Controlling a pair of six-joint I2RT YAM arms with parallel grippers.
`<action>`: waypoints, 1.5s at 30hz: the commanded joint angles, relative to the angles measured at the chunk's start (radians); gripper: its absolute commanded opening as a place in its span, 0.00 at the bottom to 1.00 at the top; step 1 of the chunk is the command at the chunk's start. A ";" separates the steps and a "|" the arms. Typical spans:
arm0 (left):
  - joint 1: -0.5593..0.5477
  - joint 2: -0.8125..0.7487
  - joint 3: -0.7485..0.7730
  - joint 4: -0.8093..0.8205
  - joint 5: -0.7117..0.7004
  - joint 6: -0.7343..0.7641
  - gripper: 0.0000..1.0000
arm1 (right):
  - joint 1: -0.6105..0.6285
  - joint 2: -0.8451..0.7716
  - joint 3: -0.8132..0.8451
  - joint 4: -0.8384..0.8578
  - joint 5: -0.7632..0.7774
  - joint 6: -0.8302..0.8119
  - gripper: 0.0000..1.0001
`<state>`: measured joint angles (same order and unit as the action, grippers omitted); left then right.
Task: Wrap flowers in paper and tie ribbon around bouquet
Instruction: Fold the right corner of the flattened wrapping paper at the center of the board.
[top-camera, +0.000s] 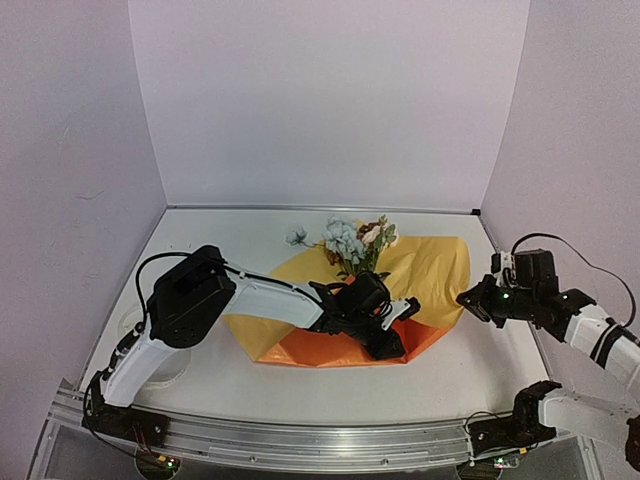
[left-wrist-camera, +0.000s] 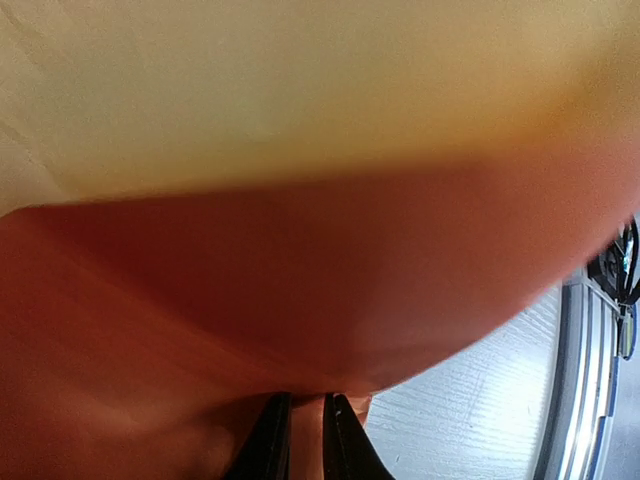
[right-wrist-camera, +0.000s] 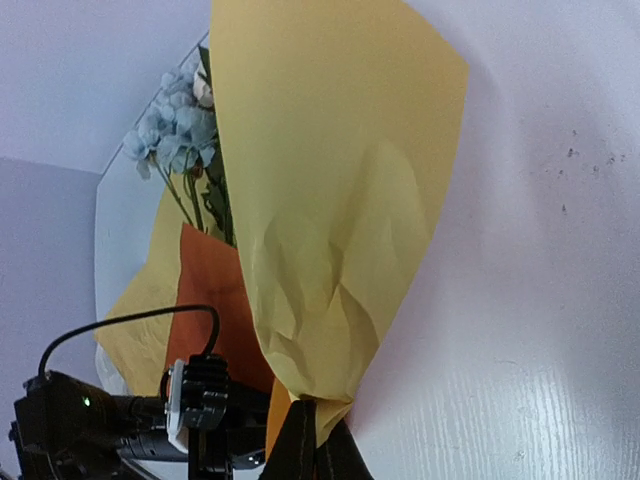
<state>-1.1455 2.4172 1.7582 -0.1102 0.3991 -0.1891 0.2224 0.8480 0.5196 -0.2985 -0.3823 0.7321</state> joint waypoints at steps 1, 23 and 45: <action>0.025 -0.061 -0.047 0.009 0.004 -0.033 0.14 | 0.109 0.026 0.102 -0.129 0.084 -0.105 0.00; 0.208 -0.655 -0.757 -0.002 -0.148 -0.200 0.17 | 0.196 0.180 0.313 -0.349 0.229 -0.212 0.00; 0.207 -0.567 -0.838 0.068 -0.166 -0.241 0.11 | 0.327 0.390 0.510 -0.347 0.203 -0.169 0.00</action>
<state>-0.9371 1.8224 0.9161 -0.0538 0.2305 -0.4208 0.4968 1.1759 0.9510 -0.6699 -0.1802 0.5337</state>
